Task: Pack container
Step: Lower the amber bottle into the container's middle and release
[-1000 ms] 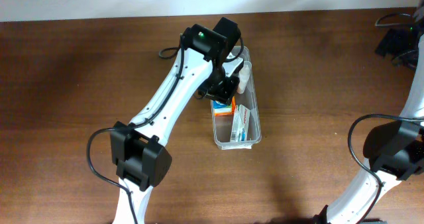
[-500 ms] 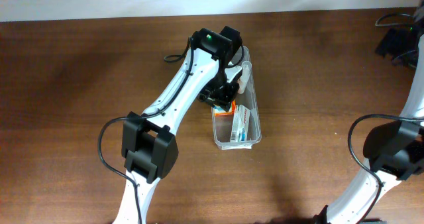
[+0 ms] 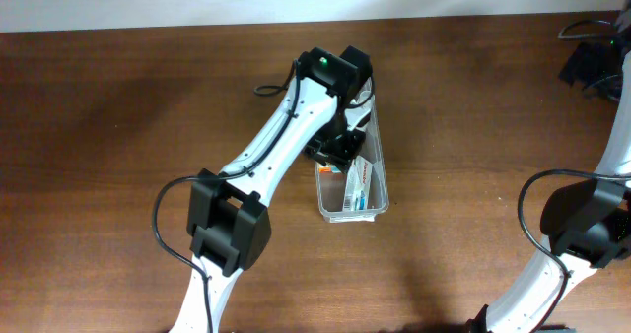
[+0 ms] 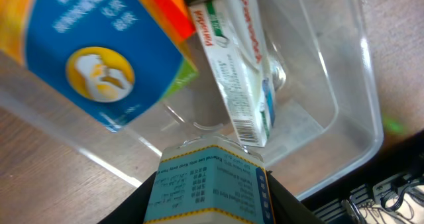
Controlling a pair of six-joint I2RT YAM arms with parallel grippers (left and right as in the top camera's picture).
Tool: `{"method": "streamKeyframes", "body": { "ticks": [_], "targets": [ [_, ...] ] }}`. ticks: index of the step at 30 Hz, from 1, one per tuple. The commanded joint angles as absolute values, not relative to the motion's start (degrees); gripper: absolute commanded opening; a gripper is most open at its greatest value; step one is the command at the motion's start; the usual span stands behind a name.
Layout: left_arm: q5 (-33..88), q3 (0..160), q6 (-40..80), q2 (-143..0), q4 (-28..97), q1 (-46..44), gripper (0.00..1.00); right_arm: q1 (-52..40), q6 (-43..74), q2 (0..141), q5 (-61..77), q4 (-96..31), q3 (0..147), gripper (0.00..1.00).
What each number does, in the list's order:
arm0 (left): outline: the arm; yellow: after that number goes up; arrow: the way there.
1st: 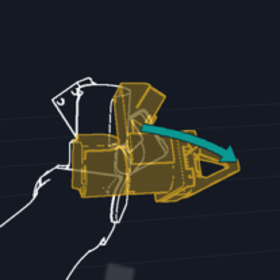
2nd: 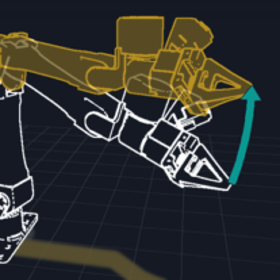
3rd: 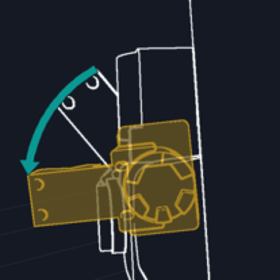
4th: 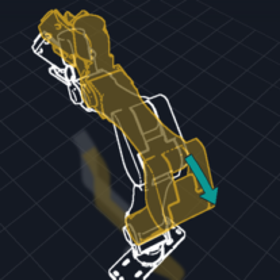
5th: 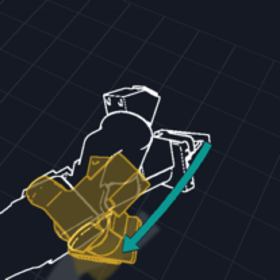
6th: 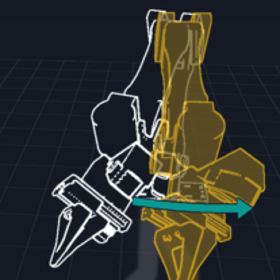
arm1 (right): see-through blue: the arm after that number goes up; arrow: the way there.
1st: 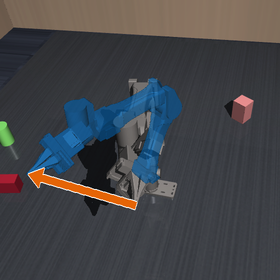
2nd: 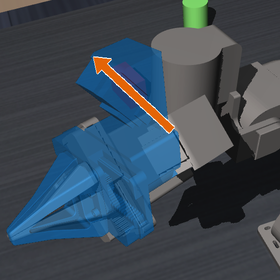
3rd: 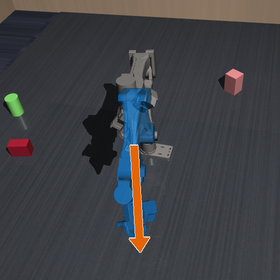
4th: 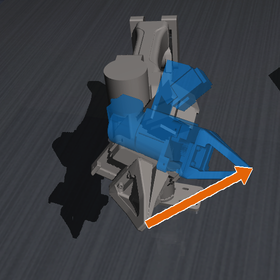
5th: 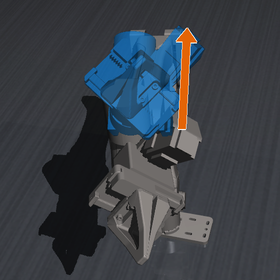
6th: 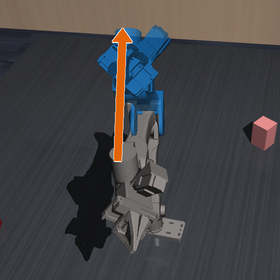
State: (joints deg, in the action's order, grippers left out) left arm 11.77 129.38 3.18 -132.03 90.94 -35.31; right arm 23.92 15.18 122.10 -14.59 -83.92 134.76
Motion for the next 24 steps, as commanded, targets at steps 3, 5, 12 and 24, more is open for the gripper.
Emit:
{"method": "streamKeyframes", "body": {
  "ticks": [3, 5, 12, 24],
  "targets": [
    [11.7, 130.4, 2.7, -132.3, 93.0, -35.8, 0.41, 24.4, 15.4, 122.3, -15.7, -83.9, 135.2, 0.98],
    [11.7, 130.4, 2.7, -132.3, 93.7, -35.9, 0.41, 24.4, 15.4, 122.3, -15.7, -83.9, 135.2, 0.98],
    [11.8, 130.3, 2.7, -132.4, 94.1, -36.3, 0.41, 24.4, 15.4, 122.3, -15.7, -83.9, 135.2, 0.98],
    [11.7, 129.3, 3.0, -132.4, 94.9, -37.4, 0.41, 24.4, 15.4, 122.3, -15.7, -83.9, 135.2, 0.98]
  ]
}}
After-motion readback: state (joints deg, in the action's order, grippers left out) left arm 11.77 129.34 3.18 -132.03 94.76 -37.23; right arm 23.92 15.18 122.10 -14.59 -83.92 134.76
